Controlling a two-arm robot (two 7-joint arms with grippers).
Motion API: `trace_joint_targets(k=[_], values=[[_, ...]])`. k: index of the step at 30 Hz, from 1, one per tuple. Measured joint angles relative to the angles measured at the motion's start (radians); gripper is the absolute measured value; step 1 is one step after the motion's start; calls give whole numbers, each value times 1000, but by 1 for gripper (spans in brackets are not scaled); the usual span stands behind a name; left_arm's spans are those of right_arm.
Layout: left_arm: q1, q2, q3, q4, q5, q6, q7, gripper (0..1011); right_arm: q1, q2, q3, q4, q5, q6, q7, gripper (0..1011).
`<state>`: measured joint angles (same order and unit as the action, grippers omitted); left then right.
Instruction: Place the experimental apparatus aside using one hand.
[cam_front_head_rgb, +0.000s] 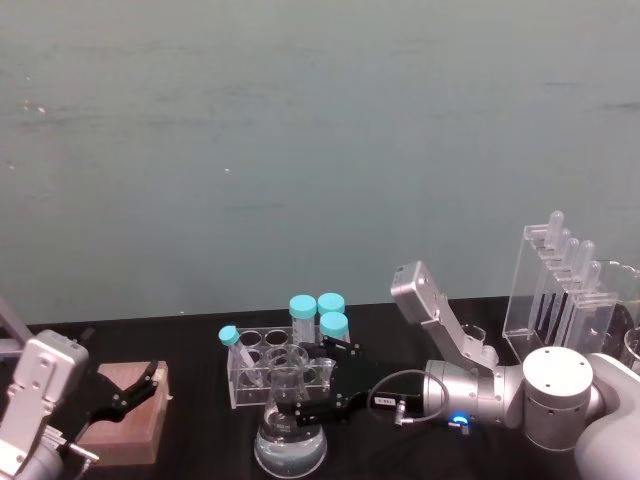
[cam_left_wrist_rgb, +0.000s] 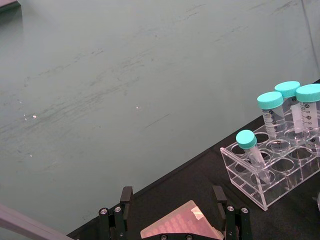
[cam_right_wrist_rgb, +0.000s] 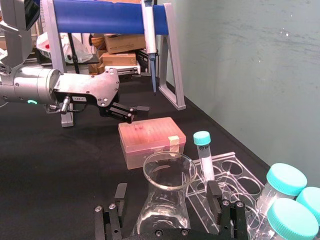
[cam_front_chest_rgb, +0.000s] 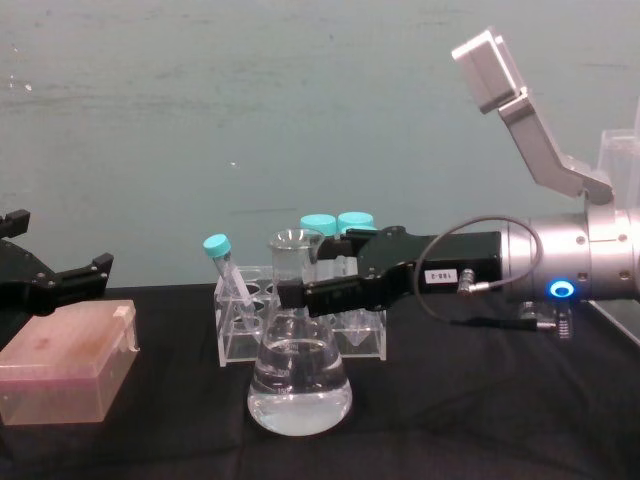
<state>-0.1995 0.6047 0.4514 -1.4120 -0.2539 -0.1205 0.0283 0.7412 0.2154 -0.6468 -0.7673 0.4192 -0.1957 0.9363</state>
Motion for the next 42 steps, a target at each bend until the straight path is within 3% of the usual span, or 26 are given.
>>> trace_joint_targets(k=[27,42], values=[[0,0,0,0,0,0,0,1000,30,-49,1,73,-24,-9,10,1000],[0,0,0,0,0,0,0,1000,31,-52,6,78,-27,-10,6,1000]])
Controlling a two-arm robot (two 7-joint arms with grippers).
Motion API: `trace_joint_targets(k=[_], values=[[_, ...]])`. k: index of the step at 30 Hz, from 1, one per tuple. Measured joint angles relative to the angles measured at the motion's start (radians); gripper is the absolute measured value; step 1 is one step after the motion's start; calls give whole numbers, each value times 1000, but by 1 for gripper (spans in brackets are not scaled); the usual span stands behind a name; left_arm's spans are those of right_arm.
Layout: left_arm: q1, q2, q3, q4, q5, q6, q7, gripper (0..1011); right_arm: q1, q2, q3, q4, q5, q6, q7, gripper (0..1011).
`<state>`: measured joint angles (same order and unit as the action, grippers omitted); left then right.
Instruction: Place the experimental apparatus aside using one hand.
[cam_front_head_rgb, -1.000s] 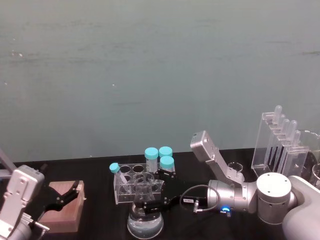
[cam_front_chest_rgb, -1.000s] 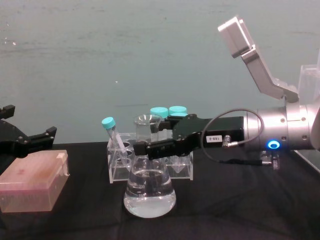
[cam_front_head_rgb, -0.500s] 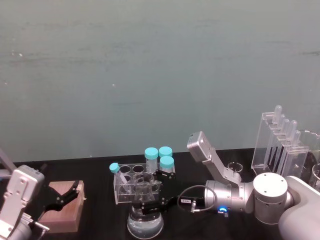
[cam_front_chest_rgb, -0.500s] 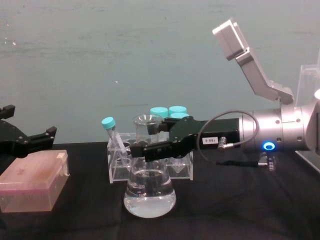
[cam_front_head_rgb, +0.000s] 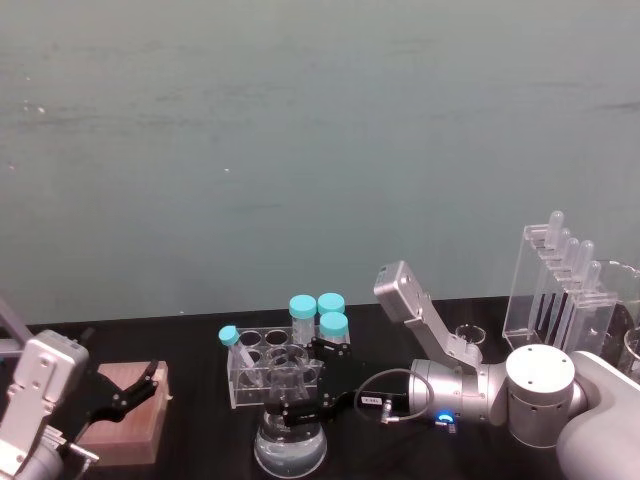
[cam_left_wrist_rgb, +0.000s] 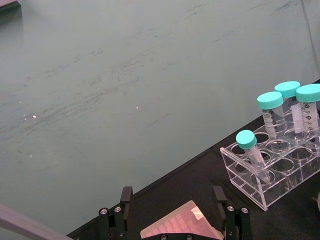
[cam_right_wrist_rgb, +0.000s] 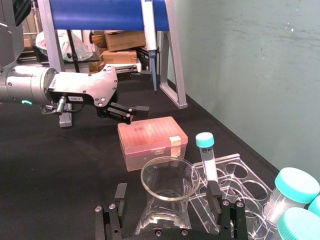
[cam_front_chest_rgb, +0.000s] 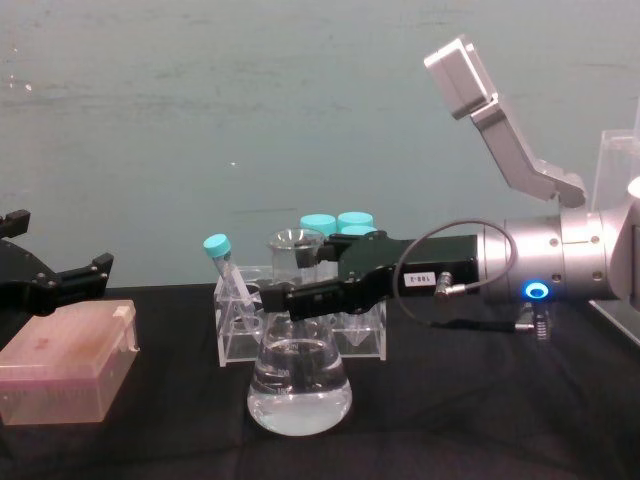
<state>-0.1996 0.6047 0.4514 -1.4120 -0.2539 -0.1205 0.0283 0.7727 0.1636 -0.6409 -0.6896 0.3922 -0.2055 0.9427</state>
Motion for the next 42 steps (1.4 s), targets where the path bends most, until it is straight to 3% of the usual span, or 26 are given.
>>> trace_joint_targets(k=[7,11,23,27,42], values=[[0,0,0,0,0,0,0,1000,0,0,-1,-1,0,0,-1,1000],[0,0,0,0,0,0,0,1000,0,1,-1,-1,0,0,-1,946],[0,0,0,0,0,0,0,1000,-1,2,-2,-2,1,1,-1,628],[0,0,0,0,0,0,0,1000,-1,2,-2,-2,1,1,-1,474],[0,0,0,0,0,0,0,1000,-1,2,-2,-2,2,1,-1,458]])
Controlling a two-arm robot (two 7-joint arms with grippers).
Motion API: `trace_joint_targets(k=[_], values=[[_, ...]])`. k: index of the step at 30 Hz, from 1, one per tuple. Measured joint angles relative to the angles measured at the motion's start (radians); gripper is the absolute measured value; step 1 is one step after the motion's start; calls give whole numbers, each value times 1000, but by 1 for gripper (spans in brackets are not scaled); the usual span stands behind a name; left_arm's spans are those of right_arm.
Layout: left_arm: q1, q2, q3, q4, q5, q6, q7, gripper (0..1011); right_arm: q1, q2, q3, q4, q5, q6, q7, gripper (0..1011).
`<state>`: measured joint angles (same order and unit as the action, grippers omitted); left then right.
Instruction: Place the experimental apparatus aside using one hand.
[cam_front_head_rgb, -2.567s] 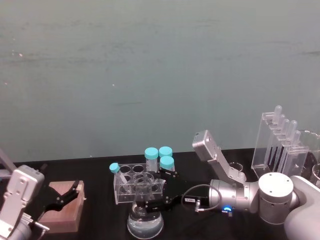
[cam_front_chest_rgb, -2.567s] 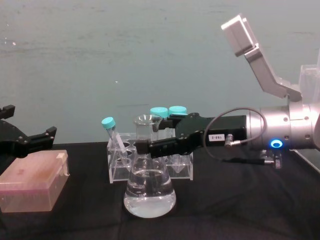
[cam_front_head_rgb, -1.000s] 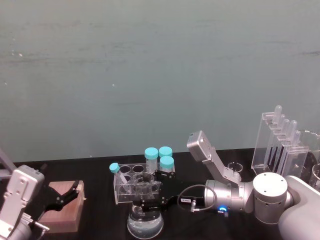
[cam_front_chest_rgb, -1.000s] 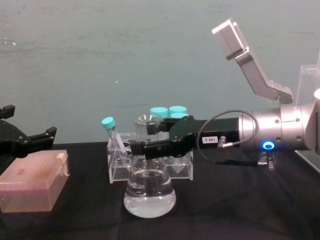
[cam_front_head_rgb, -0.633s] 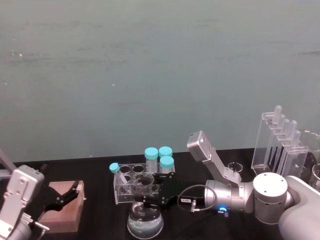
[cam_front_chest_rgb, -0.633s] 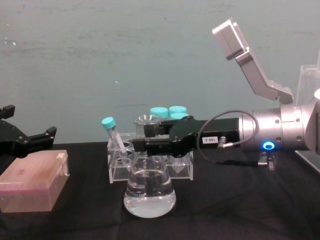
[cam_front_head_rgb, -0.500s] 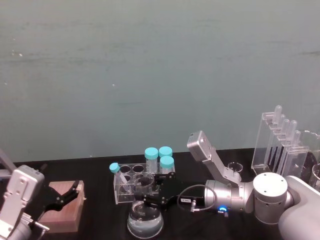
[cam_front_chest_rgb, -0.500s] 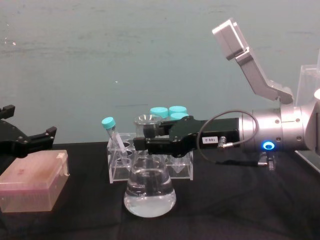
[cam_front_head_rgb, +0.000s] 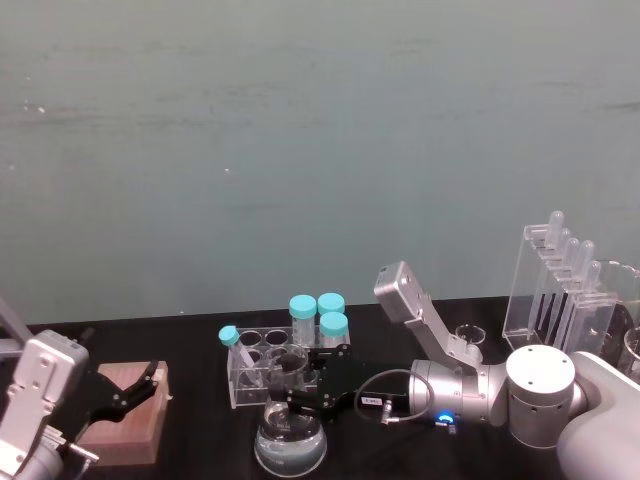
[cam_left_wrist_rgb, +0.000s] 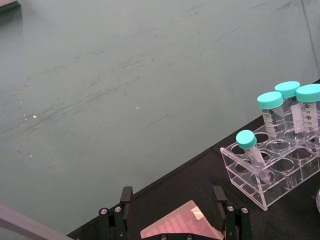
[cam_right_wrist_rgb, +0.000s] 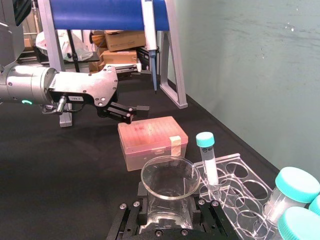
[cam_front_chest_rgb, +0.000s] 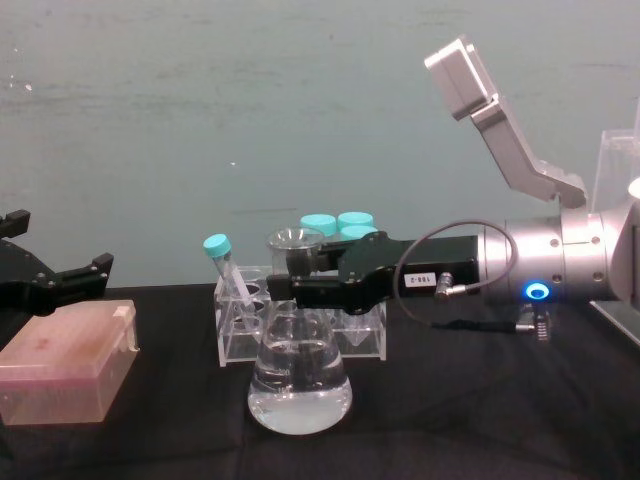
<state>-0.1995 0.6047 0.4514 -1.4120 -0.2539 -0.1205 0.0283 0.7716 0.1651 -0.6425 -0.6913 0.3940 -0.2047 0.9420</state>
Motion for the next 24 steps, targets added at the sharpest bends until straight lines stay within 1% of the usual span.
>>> trace_joint_targets(k=[6,14,20,22,24], values=[[0,0,0,0,0,0,0,1000,-5,4,0,-12,-6,0,-9,458],[0,0,0,0,0,0,0,1000,-35,33,8,-86,-21,17,-55,458],[0,0,0,0,0,0,0,1000,-54,56,16,-138,-21,25,-69,458],[0,0,0,0,0,0,0,1000,-66,69,22,-169,-15,33,-77,457],[0,0,0,0,0,0,0,1000,-72,76,26,-183,-11,37,-81,457]])
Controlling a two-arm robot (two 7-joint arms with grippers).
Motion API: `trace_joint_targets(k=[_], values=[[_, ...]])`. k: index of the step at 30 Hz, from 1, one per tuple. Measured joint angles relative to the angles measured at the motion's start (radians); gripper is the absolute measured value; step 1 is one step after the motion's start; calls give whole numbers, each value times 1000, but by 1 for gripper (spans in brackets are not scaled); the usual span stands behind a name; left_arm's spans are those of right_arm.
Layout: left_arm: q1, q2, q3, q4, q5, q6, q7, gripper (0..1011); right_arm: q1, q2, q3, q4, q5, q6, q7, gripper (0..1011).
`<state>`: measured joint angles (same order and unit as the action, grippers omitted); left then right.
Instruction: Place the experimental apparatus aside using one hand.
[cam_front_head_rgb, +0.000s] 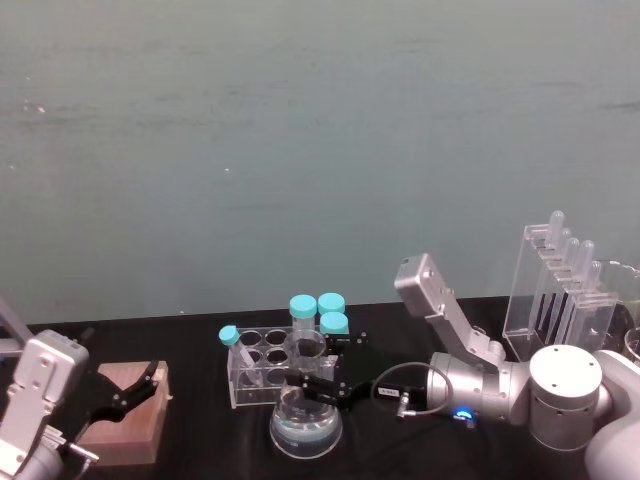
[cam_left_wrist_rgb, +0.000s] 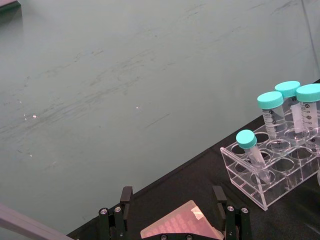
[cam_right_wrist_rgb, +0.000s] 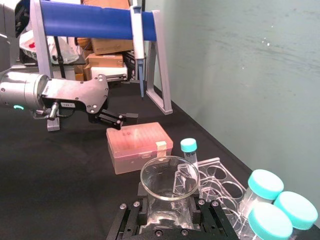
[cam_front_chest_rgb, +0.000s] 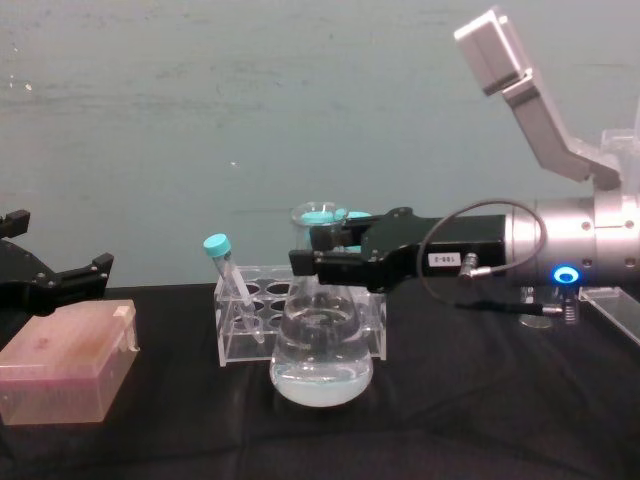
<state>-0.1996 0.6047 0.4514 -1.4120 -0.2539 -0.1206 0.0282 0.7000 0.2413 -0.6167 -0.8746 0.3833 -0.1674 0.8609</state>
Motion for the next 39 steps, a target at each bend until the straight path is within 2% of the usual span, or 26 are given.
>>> trace_joint_targets(k=[21,39], values=[[0,0,0,0,0,0,0,1000,-89,103,42,-189,60,80,-72,457],[0,0,0,0,0,0,0,1000,-159,159,78,-263,96,105,-135,458]])
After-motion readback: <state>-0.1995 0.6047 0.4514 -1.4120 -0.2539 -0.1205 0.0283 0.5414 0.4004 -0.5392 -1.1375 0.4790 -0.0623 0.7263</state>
